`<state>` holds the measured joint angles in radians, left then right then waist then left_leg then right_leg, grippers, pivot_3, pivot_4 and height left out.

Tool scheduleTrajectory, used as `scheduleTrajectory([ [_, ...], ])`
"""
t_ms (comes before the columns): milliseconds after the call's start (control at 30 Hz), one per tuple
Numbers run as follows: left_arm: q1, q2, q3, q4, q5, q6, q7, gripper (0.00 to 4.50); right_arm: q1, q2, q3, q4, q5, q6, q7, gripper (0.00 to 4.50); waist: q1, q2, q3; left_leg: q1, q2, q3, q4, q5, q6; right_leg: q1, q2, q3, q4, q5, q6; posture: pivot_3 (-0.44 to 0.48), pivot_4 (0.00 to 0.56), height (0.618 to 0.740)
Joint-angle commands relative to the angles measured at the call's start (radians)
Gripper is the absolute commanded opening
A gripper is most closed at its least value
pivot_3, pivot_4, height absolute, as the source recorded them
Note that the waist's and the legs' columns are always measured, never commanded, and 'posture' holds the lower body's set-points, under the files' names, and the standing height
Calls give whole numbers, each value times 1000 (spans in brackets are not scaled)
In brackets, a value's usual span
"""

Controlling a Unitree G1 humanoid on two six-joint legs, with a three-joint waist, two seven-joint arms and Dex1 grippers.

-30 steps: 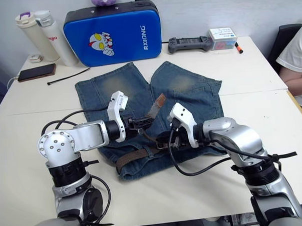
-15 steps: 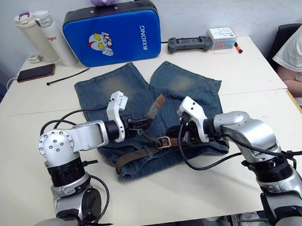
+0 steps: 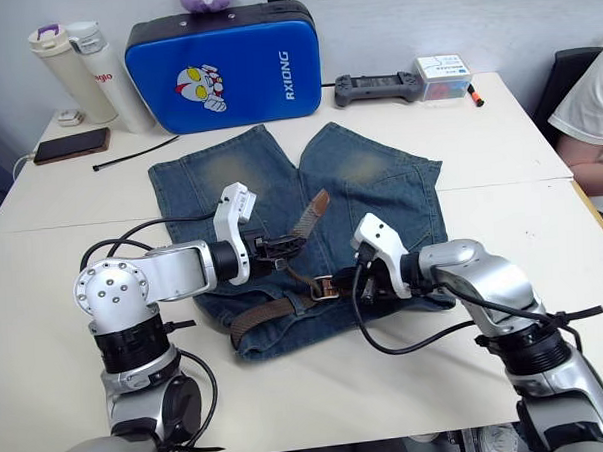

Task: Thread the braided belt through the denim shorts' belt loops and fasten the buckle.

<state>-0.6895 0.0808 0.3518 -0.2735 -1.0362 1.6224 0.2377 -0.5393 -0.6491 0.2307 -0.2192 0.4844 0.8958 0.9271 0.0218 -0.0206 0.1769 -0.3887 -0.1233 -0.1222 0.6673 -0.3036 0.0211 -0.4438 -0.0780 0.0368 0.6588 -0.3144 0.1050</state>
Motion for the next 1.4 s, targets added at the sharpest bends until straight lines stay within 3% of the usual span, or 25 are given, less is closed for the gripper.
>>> scheduleTrajectory([
  [33,-6,3,-3,-39,-32,-8,-3,0,-13,11,-14,-11,12,0,4,56,2,0,0,0,0,0,0,0,0,0,0,0,0,0,0,0,150,740],
  [400,-8,-4,-12,-34,-24,-8,-10,0,-19,-91,-35,-3,4,-6,59,56,3,0,0,0,0,0,0,0,0,0,0,0,0,0,0,0,150,740],
  [1067,-9,7,-24,-41,-19,-8,-18,0,-27,20,16,-26,8,-3,30,56,2,0,0,0,0,0,0,0,0,0,0,0,0,0,0,0,150,740],
  [1400,-4,39,-26,-40,-27,-8,-30,0,-38,54,89,47,-52,-42,56,56,-3,0,0,0,0,0,0,0,0,0,0,0,0,0,0,0,150,740],
])
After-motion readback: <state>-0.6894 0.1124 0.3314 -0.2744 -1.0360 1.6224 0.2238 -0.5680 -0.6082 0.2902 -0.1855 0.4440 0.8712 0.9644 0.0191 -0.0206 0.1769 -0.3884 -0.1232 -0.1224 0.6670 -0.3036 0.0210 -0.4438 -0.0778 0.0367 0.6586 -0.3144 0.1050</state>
